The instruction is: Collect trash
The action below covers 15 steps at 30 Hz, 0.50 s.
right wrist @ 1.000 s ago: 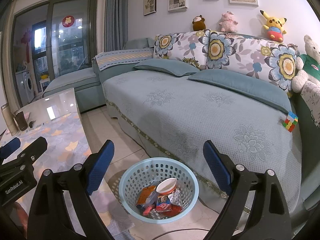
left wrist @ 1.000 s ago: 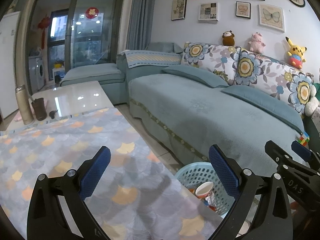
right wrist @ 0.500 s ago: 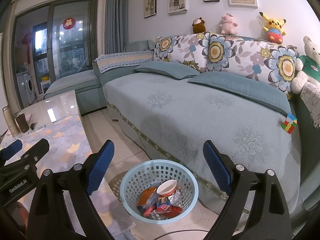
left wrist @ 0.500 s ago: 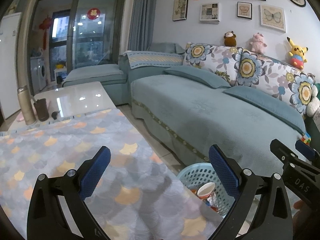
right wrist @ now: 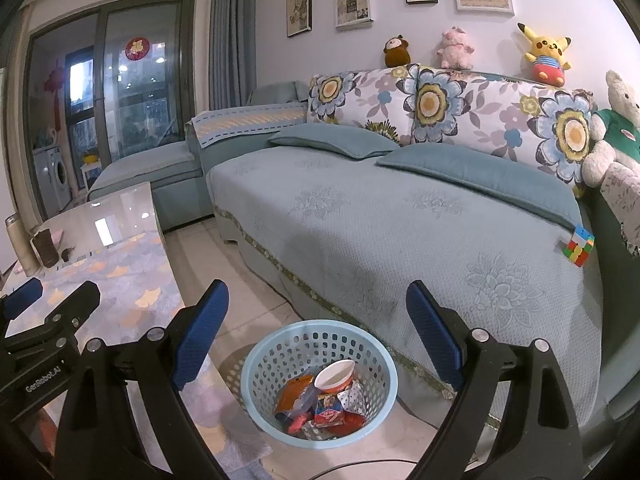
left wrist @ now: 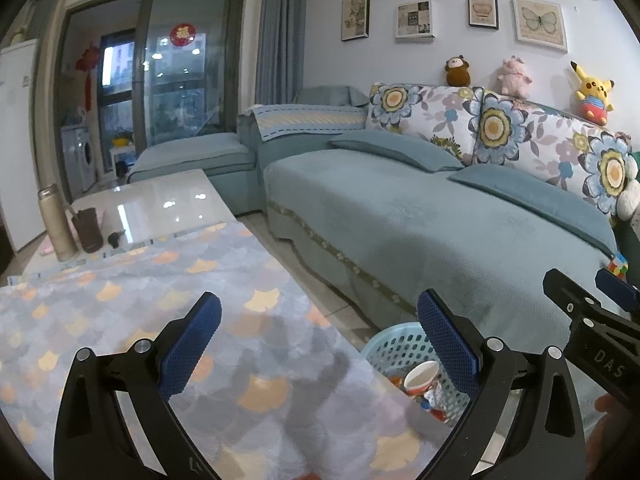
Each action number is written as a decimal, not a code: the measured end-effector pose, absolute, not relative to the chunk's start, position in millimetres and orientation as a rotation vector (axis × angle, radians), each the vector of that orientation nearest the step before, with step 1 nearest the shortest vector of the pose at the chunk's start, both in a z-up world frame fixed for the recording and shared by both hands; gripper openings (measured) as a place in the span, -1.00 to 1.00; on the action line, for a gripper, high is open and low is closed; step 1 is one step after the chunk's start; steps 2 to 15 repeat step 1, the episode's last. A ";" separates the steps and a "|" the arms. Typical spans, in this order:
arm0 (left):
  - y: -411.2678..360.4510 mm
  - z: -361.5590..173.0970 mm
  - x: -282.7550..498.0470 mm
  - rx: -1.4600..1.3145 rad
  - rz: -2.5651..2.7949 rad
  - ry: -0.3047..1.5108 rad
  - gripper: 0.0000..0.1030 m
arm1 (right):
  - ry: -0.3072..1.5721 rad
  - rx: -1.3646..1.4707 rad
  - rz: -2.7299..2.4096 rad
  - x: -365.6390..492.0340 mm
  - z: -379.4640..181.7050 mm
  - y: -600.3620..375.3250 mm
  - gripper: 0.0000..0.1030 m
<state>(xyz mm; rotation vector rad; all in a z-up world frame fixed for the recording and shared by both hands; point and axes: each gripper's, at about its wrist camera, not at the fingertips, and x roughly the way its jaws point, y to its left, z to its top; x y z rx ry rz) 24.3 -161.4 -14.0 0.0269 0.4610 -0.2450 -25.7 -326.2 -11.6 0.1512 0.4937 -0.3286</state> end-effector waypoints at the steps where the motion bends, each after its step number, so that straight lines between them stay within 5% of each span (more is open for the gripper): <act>1: -161.1 -14.1 24.5 0.025 -0.248 0.462 0.85 | 0.492 0.151 -0.330 -25.8 -11.8 -325.9 0.67; 15: -161.1 -14.1 24.5 0.025 -0.248 0.462 0.85 | 0.492 0.151 -0.330 -25.8 -11.8 -325.9 0.67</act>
